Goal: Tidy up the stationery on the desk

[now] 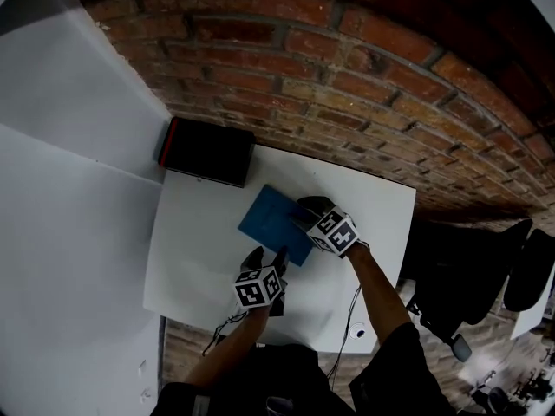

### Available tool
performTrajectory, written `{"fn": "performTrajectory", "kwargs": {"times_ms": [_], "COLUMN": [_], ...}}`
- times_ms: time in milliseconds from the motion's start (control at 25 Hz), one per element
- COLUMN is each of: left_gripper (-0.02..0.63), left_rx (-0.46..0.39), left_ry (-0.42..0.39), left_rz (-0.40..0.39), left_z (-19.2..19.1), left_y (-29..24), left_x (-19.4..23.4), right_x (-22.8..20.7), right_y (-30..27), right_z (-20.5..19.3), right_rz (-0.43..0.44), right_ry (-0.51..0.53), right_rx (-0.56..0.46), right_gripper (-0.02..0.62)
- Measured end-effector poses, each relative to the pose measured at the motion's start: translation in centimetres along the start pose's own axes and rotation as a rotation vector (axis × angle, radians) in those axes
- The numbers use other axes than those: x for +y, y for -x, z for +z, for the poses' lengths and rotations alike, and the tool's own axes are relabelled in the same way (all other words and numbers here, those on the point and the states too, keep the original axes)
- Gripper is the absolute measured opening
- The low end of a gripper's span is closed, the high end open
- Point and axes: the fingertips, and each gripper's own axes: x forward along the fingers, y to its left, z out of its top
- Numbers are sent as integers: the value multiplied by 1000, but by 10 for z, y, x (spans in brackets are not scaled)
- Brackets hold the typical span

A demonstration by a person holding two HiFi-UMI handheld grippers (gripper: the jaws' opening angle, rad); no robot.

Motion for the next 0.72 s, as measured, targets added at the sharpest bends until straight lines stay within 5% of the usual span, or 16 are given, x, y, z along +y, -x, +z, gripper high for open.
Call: {"fn": "performTrajectory", "kwargs": {"times_ms": [440,720], "left_gripper": [299,294], "left_rx": [12,25], "left_ry": [75,32], "left_rz": [29,107], "left_z": [-4,-4], "left_y": [-9,-11], "left_x": [-1,5], "right_x": [-6,-6], "right_y": [-14,-14], "right_z": [-22,-21], "right_rz": [63,63], "right_ry": [-81,-95], "right_rx": [71,80], "right_gripper": [170,170]}}
